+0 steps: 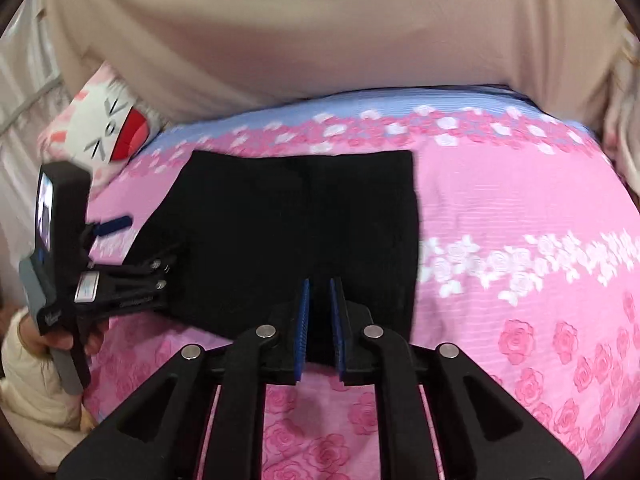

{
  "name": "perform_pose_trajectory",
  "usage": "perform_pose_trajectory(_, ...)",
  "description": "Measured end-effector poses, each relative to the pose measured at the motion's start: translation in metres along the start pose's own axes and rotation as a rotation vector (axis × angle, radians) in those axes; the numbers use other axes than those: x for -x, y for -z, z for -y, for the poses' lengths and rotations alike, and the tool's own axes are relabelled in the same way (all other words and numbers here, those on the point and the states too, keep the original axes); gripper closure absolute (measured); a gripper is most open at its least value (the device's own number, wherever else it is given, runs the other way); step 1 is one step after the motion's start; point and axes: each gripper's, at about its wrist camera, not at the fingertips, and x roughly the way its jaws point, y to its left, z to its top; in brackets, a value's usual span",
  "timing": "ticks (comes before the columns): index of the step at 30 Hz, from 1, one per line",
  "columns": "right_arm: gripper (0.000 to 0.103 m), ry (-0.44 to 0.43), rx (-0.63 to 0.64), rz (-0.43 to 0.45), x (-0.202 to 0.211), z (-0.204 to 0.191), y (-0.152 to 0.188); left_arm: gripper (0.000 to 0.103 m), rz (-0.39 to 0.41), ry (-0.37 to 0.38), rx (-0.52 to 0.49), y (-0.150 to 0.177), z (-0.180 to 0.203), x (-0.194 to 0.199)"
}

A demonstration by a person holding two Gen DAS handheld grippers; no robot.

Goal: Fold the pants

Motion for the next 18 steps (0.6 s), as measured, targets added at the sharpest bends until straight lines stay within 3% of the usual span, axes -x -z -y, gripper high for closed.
perform_pose_trajectory(1,0.093,0.007,-0.01,-0.031,-0.012,0.008,0.006,0.005,-0.002,0.0,0.0,0.0,0.001,0.0)
perform_pose_trajectory(5,0.092,-0.124,-0.138,0.01,0.003,0.031,0.012,0.005,-0.009,-0.004,0.001,0.003,0.0,0.0)
perform_pose_trajectory(8,0.085,-0.114,-0.151,0.057,0.03,0.038,0.01,0.005,-0.004,-0.008,0.015,0.004,-0.005,0.006)
perform_pose_trajectory(9,0.064,-0.107,-0.174,0.064,0.036,0.046,0.011,0.005,-0.004,-0.001,0.024,0.006,-0.008,0.008)
perform_pose_trajectory(10,0.032,-0.103,-0.201,0.072,0.04,0.053,0.014,0.005,-0.005,0.015,0.041,0.008,-0.014,0.012)
perform_pose_trajectory(11,0.026,-0.091,-0.227,0.084,0.043,0.061,0.018,0.005,-0.008,0.031,0.064,0.012,-0.022,0.014)
perform_pose_trajectory(18,0.031,-0.191,-0.297,0.046,0.024,0.066,0.023,0.005,-0.109,0.19,0.244,0.041,-0.064,0.007)
